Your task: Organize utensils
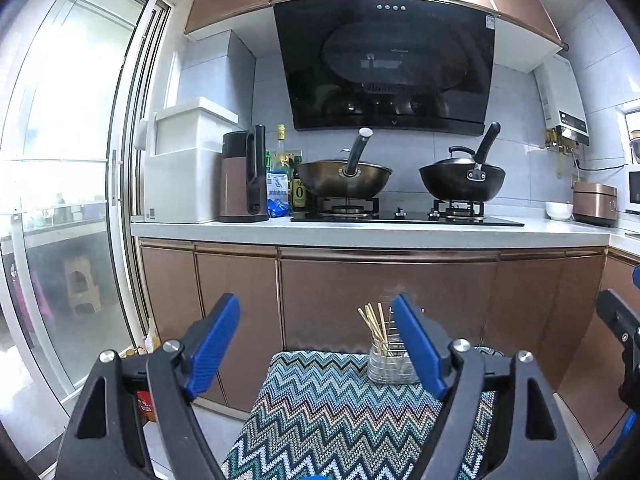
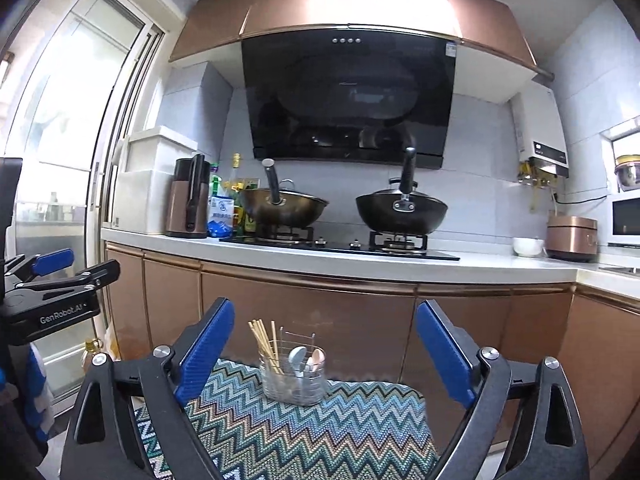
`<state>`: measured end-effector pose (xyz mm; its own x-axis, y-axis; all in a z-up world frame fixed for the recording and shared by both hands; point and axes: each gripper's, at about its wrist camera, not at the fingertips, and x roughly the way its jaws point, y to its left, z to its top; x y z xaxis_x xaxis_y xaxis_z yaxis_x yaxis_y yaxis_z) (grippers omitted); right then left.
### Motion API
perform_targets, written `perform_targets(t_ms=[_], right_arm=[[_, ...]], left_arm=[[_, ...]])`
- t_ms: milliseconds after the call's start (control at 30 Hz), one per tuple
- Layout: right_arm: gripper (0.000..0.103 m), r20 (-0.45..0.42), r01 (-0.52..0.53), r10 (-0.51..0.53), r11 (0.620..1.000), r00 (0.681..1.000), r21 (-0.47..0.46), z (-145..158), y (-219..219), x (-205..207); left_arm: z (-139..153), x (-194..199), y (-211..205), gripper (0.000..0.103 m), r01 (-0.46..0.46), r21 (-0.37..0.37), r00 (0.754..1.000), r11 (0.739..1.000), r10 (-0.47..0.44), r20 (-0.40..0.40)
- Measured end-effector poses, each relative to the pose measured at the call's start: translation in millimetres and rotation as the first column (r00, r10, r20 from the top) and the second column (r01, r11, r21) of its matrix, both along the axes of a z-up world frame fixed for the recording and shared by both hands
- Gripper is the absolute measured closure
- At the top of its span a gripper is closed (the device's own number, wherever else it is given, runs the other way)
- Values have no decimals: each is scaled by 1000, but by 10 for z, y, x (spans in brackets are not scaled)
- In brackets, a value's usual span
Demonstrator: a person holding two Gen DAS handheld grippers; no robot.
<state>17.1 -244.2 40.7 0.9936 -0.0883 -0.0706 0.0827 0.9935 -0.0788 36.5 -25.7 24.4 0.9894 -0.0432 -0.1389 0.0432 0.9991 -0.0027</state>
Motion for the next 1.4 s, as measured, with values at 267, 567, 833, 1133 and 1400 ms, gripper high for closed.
perform_targets(t_ms=[267, 567, 833, 1133, 1400], right_arm=[[10, -23, 23, -23, 1000, 999, 2, -94, -55, 34], [7, -48, 70, -70, 997, 996, 10, -174, -89, 17], [4, -28, 80, -80, 997, 996, -15, -133, -32, -74], [4, -31, 99, -100, 995, 995, -31, -144, -9, -62], [3, -43, 108, -110, 993, 993, -45, -168, 6, -28]], left_arm=[[-65, -16, -7, 25, 33, 6, 999, 999, -33, -3], [-100, -76, 19, 25, 15, 17, 1000, 1000, -15, 7], [-91, -132, 38, 25, 14, 10, 1000, 1000, -15, 12], [-96, -95, 128, 24, -10, -3, 1000, 1000, 10, 2], [-130, -42, 175, 25, -42, -12, 999, 999, 42, -9]])
